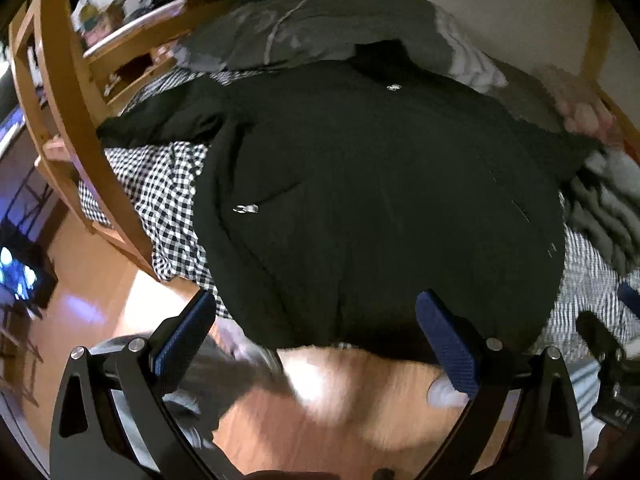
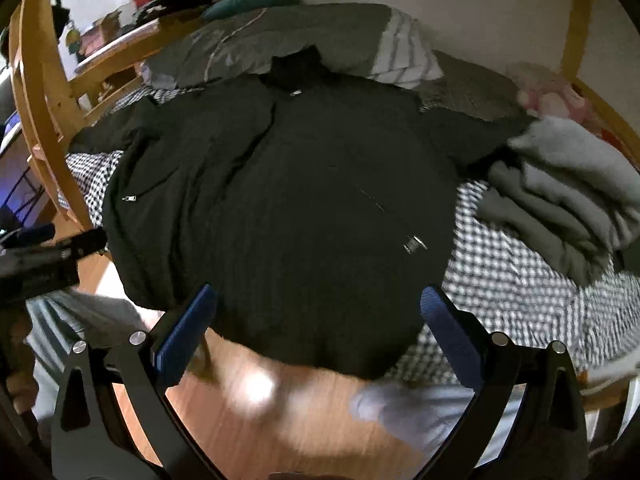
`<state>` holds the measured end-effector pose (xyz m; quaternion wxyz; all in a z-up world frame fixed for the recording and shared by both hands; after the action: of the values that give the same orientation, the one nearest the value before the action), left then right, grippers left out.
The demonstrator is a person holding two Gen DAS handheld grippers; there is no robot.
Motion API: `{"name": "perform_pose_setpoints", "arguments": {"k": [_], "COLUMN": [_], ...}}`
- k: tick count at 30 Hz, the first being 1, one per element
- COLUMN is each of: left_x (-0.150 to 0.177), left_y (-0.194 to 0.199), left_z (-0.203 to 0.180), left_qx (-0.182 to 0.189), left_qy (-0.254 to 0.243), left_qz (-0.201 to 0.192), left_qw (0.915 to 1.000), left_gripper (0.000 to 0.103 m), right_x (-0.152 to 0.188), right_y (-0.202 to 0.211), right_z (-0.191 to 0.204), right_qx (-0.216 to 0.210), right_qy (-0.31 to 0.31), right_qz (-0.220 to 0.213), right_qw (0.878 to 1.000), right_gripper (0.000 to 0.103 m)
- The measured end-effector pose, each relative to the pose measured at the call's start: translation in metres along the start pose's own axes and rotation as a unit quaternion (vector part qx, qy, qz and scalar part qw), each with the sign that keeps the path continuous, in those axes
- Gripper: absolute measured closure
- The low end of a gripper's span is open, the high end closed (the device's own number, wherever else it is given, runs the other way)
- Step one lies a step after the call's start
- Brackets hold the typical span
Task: Fold large clothes
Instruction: 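Lower both grippers onto the black jacket's hem and grasp it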
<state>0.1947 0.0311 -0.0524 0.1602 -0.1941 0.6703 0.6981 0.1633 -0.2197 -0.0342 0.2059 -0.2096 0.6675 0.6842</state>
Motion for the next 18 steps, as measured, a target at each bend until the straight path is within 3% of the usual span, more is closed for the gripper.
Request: {"name": "perform_pose_setpoints", "arguments": {"k": [6,18], "left_x": [-0.045,-0.172], "left_y": [-0.055,-0.144], "left_z": [0.047,0.162], "left_qx": [0.038,0.001], "left_qy": [0.071,0.142], "left_qz": [0.03,0.019], "left_qw": [0.9963,0.9896], "left_gripper": [0.005,0.005], "right_x": [-0.035,-0.118], "right_y": [-0.049,-0.111], "right_z": [0.035,0.137], "right_qx": [-0.036,-0.094], "right_qy": [0.036,0.145], "right_qz": [0.016,-0.001], "right_qw": [0.999,0.985], "right_gripper": [0.003,0.003]}}
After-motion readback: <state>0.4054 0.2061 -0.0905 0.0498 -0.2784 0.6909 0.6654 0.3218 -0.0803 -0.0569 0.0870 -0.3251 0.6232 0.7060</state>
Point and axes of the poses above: each gripper's, at about its wrist camera, not at the fingertips, and y roughly against the way its jaws point, z to its left, x to its underside, the point moved 4 cm from there along -y, roughly the way its jaws point, and after that the axes turned 4 degrees about z, right-handed, at the moved point
